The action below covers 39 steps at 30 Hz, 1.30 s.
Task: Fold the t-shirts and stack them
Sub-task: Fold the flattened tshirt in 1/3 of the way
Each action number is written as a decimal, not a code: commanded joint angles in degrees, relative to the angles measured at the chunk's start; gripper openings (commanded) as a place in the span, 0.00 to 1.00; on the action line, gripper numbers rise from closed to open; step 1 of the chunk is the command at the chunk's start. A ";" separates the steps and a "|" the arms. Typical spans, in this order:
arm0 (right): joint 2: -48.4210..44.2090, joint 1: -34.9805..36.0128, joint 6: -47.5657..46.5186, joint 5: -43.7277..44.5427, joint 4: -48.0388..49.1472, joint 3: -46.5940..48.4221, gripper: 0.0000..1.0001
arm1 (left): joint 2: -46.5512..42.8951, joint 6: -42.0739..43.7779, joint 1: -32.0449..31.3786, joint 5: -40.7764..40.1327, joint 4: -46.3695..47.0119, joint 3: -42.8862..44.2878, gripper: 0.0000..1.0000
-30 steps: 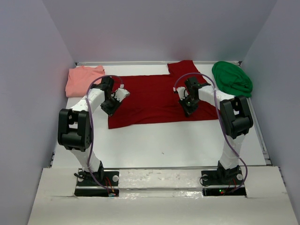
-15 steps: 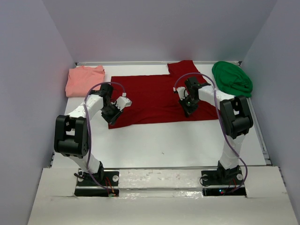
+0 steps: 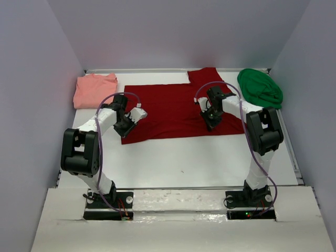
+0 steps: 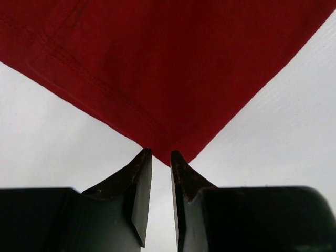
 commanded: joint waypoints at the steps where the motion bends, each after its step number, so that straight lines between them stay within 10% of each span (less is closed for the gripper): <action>1: 5.44 -0.55 -1.44 3.30 1.99 -2.43 0.00 | 0.13 -0.78 -1.05 -1.89 1.45 -1.49 0.31; 22: 5.44 -0.55 -1.53 3.12 1.99 -2.43 0.00 | 1.97 -1.57 -3.86 -4.53 4.35 -4.66 0.34; 29: 5.44 -0.55 -1.53 3.21 1.99 -2.43 0.00 | 2.59 -1.74 -4.39 -5.06 4.27 -4.48 0.00; 39: 5.44 -0.55 -1.53 3.30 1.90 -2.43 0.00 | 0.92 -1.13 -5.10 -7.34 1.89 -3.17 0.00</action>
